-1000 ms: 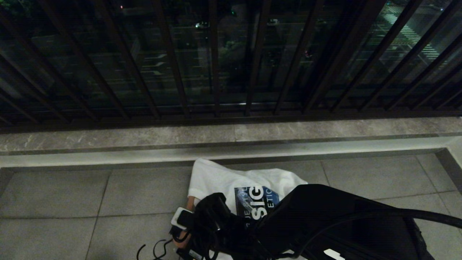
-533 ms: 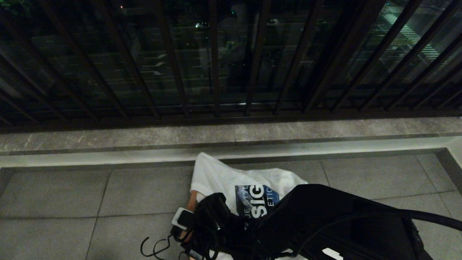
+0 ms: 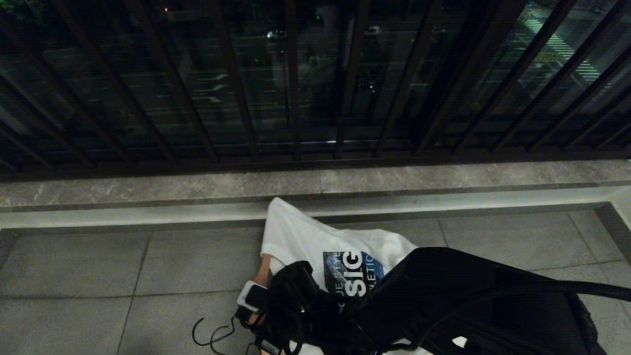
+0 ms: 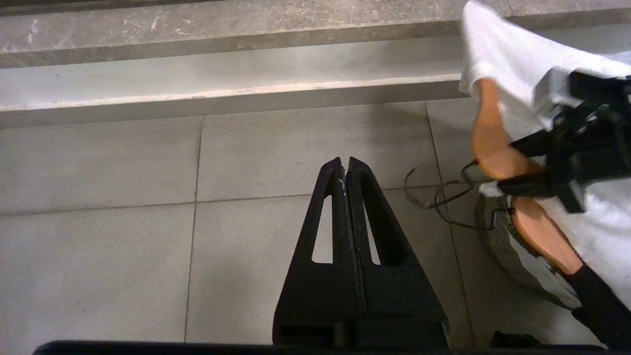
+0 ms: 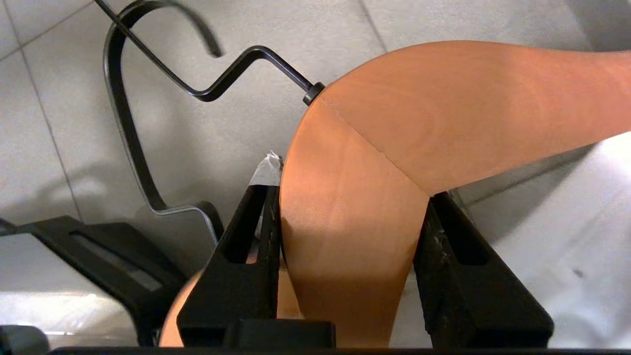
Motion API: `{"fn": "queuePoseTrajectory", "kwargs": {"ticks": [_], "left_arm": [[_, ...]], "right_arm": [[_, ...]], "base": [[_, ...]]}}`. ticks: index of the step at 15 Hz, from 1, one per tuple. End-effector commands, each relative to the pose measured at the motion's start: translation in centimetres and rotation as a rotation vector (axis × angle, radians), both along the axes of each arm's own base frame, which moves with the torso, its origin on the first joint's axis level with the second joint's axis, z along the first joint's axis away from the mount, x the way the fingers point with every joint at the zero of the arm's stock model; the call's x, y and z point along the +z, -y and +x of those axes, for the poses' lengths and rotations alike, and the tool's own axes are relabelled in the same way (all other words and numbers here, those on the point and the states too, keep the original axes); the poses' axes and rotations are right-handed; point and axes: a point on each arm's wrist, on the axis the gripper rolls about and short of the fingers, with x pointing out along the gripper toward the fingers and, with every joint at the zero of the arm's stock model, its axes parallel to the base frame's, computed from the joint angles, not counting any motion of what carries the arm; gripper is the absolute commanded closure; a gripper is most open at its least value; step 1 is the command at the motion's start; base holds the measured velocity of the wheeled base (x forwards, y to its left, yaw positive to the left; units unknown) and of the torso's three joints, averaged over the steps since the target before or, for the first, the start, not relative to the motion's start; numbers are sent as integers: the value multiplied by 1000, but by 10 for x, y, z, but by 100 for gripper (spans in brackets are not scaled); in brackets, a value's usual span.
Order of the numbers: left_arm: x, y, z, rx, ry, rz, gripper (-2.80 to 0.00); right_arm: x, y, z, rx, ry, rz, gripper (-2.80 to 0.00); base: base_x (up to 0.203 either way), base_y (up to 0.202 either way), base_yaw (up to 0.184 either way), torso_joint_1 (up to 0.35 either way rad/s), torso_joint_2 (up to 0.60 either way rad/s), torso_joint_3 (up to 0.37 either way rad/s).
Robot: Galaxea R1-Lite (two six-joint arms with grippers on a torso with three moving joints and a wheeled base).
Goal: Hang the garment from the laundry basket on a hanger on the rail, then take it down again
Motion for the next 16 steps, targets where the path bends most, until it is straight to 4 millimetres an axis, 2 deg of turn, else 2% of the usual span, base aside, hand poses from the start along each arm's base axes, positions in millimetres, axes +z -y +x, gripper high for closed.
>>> {"fn": "queuePoseTrajectory", "kwargs": {"ticks": [1, 5, 10, 16], "left_arm": [[0, 0, 0, 0, -1, 0, 0], [-1, 0, 0, 0, -2, 0, 0], [0, 0, 0, 1, 0, 0, 0], [0, 0, 0, 0, 0, 0, 0]], "right_arm": [[19, 5, -5, 4, 19, 26, 0], [52, 20, -27, 17, 57, 108, 0], [121, 45, -54, -26, 40, 288, 0], [185, 83, -82, -73, 6, 485, 0]], "base": [[0, 0, 0, 0, 0, 0], [0, 0, 0, 0, 0, 0], [0, 0, 0, 0, 0, 0], [0, 0, 0, 0, 0, 0]]}}
